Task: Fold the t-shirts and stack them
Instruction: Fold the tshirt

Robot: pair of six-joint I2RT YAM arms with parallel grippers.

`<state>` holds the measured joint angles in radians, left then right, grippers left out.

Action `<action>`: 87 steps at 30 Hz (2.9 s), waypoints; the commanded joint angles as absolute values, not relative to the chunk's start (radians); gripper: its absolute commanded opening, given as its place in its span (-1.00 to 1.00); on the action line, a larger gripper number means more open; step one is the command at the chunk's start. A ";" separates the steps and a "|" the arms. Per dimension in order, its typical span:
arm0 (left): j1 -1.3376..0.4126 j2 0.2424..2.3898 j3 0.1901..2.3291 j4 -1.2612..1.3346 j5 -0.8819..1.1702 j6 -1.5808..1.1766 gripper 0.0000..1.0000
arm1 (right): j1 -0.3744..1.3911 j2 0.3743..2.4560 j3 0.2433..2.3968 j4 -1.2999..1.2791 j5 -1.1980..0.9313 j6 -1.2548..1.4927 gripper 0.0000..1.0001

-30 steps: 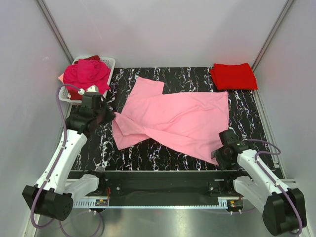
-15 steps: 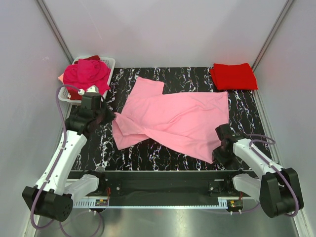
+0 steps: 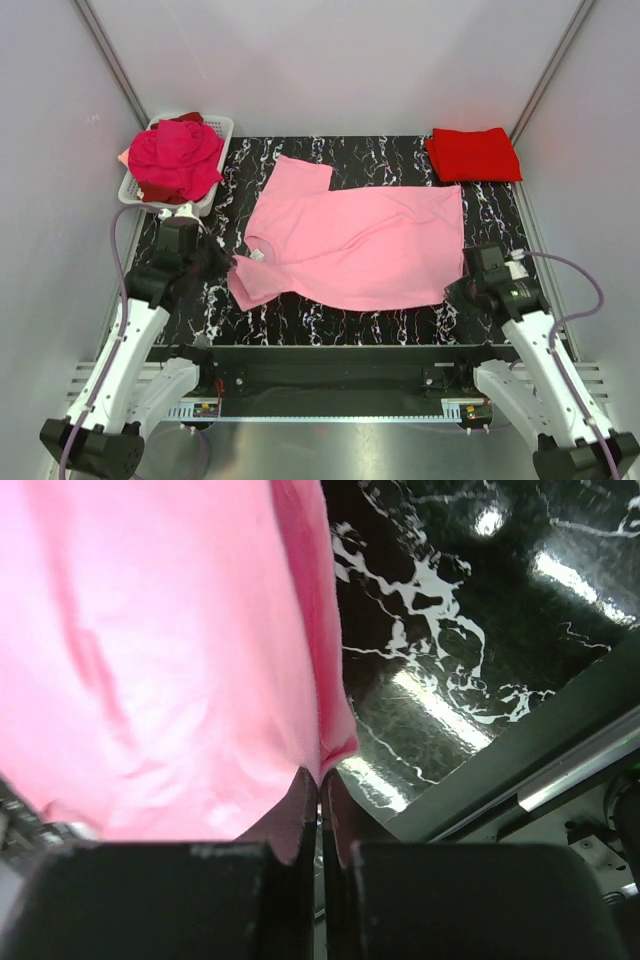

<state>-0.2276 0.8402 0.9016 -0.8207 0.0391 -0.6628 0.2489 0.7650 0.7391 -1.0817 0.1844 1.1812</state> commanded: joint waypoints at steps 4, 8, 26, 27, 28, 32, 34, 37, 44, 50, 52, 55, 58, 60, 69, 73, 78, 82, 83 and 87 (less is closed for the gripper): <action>-0.247 0.687 0.747 -0.899 0.141 -0.686 -1.00 | 0.252 0.588 0.845 -1.328 0.331 1.193 -1.00; -0.326 0.632 0.681 -0.936 0.131 -0.745 -1.00 | 0.250 0.512 0.871 -1.400 0.360 1.232 -1.00; -0.879 0.819 0.891 -1.110 -0.311 -0.976 -0.99 | 0.252 0.483 0.767 -1.257 0.183 1.175 -1.00; -0.868 0.846 0.920 -1.121 -0.321 -0.953 -0.99 | 0.253 0.482 0.761 -1.250 0.184 1.180 -1.00; -0.847 0.897 0.966 -1.124 -0.321 -0.906 -0.99 | 0.252 0.486 0.767 -1.237 0.195 1.180 -1.00; -0.763 0.992 1.043 -1.069 -0.269 -0.775 -0.98 | 0.252 0.569 0.819 -1.217 0.241 1.164 -1.00; -0.685 1.055 1.089 -1.048 -0.224 -0.692 -0.98 | 0.252 0.630 0.844 -1.197 0.256 1.154 -1.00; -0.571 1.155 1.156 -1.009 -0.145 -0.587 -0.98 | 0.250 0.710 0.859 -1.146 0.278 1.146 -1.00; -0.460 1.440 1.380 -1.005 -0.103 -0.439 -0.99 | 0.082 0.873 0.870 -1.010 0.256 1.054 -1.00; -0.411 1.640 1.535 -1.014 -0.074 -0.384 -0.91 | -0.067 1.026 0.848 -0.878 0.164 0.948 -1.00; -0.393 1.708 1.583 -1.026 -0.078 -0.368 -0.91 | -0.097 1.084 0.847 -0.839 0.143 0.927 -1.00; -0.373 1.787 1.633 -1.037 -0.092 -0.347 -0.90 | -0.129 1.146 0.847 -0.812 0.140 0.910 -1.00; -0.357 1.837 1.678 -1.058 -0.119 -0.327 -0.89 | -0.175 1.190 0.844 -0.772 0.126 0.885 -1.00; -0.348 1.851 1.700 -1.060 -0.130 -0.324 -0.89 | -0.195 1.218 0.839 -0.756 0.111 0.870 -1.00; -0.344 1.939 1.767 -1.051 -0.138 -0.298 -0.84 | -0.236 1.310 0.834 -0.696 0.080 0.850 -1.00; -0.344 2.008 1.815 -1.063 -0.150 -0.275 -0.61 | -0.244 1.365 0.856 -0.669 0.069 0.836 -0.70; -0.334 1.915 1.827 -1.072 -0.182 -0.301 -0.08 | -0.279 1.408 0.945 -0.684 0.045 0.807 0.31; -0.310 1.702 1.703 -1.030 -0.210 -0.388 0.53 | -0.288 1.356 1.011 -0.728 0.041 0.761 0.94; -0.305 1.650 1.650 -1.011 -0.203 -0.411 0.57 | -0.291 1.320 1.020 -0.750 0.060 0.765 0.97; -0.304 1.364 1.277 -0.890 -0.115 -0.560 0.69 | -0.350 1.194 0.953 -0.802 0.042 0.781 0.98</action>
<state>-0.3073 1.5333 1.4570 -0.9573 -0.1604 -0.4282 -0.3061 1.3037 0.9745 -0.7341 0.0517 0.7902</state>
